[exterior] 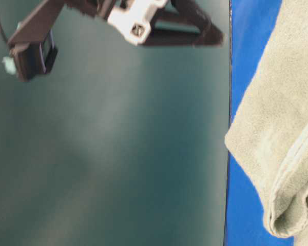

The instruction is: Fold a bath towel.

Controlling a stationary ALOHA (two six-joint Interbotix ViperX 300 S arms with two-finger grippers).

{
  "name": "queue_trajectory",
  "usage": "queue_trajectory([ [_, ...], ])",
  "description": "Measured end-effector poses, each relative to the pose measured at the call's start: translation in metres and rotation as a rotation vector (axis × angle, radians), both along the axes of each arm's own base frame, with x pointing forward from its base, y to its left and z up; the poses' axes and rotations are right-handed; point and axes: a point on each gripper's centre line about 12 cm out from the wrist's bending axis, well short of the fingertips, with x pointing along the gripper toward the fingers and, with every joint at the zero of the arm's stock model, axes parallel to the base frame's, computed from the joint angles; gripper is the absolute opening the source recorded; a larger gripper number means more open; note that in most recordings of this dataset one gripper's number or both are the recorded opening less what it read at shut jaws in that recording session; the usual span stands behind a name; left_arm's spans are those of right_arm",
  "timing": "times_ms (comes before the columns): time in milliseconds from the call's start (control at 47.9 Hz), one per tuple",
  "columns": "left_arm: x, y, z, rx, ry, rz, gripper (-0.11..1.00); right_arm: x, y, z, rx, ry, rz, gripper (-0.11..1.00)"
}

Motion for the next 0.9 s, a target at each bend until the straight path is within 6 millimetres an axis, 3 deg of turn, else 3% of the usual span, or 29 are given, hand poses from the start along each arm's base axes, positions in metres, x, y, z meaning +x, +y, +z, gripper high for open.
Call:
queue_trajectory([
  [188, 0.026, -0.017, -0.028, 0.002, 0.142, 0.052, 0.79, -0.017, -0.008, -0.001, 0.006, -0.01, -0.032, 0.67],
  [438, 0.073, -0.049, -0.088, 0.099, 0.338, 0.086, 0.79, -0.023, -0.011, -0.007, -0.013, 0.005, -0.028, 0.67],
  [626, 0.096, -0.037, -0.132, 0.154, 0.44, 0.157, 0.79, -0.026, -0.01, -0.013, -0.014, 0.014, -0.023, 0.67],
  [814, 0.106, -0.038, -0.14, 0.154, 0.434, 0.161, 0.78, -0.029, -0.003, -0.016, -0.013, 0.019, 0.005, 0.67],
  [897, 0.105, -0.037, -0.141, 0.158, 0.444, 0.164, 0.69, -0.029, 0.0, -0.016, -0.015, 0.02, 0.015, 0.67],
])
